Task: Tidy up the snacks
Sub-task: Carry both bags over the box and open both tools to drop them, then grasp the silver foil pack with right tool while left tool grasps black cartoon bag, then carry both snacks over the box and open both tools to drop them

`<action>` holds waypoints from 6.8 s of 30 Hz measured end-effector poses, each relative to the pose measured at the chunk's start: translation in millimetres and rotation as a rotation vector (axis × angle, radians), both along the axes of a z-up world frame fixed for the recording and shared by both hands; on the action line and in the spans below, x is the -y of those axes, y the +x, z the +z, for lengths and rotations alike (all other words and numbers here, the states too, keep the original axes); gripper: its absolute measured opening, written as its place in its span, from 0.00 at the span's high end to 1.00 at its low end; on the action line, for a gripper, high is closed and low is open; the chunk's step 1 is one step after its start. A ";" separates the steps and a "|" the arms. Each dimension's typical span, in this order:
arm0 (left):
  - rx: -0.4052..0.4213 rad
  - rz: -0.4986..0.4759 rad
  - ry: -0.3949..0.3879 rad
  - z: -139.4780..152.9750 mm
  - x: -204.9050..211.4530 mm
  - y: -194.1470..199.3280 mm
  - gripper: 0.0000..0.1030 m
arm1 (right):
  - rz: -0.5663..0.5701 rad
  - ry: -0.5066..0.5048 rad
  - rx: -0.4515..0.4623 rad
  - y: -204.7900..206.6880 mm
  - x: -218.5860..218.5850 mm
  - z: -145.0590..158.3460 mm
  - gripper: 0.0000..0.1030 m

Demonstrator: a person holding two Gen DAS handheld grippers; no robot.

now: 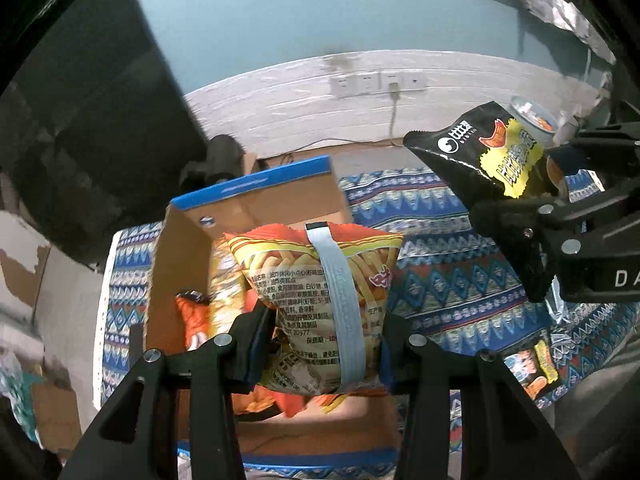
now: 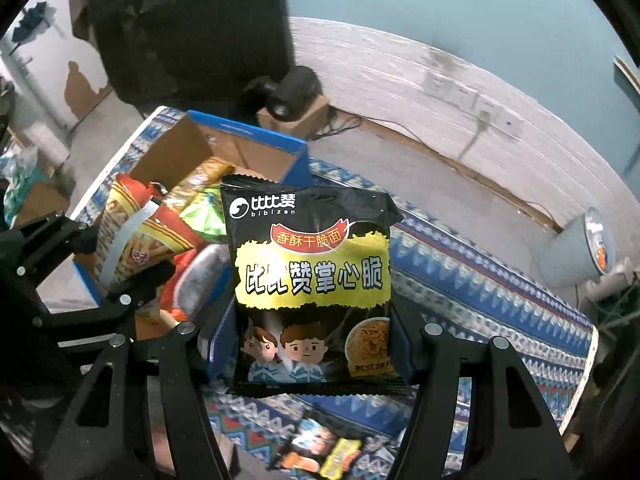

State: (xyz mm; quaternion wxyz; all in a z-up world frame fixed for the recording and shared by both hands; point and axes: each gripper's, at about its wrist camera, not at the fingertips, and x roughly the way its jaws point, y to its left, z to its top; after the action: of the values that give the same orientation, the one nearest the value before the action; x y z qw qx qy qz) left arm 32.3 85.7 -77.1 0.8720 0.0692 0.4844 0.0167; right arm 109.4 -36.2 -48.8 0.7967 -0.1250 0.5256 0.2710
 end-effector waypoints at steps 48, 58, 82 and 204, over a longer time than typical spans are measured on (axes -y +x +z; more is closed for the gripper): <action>-0.047 0.179 0.035 -17.0 -70.8 -17.6 0.21 | 0.092 -0.069 -0.048 -3.7 -61.1 -19.1 0.29; -0.049 0.074 -0.001 -11.5 -17.9 -14.9 0.21 | -0.030 -0.098 -0.065 -8.1 19.1 -23.6 0.26; -0.198 -0.124 0.000 -56.0 123.0 -0.5 0.21 | -0.302 -0.169 -0.190 -18.9 170.4 -88.3 0.26; -0.097 -0.169 0.034 -30.7 143.8 9.3 0.41 | -0.188 -0.116 -0.087 -34.2 156.2 -44.7 0.73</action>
State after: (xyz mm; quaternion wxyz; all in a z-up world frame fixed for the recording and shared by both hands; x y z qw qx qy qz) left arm 41.6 -58.1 -107.8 0.8446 0.1251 0.5179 -0.0519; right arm 75.2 -192.4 -93.4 0.7863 -0.1093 0.5841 0.1694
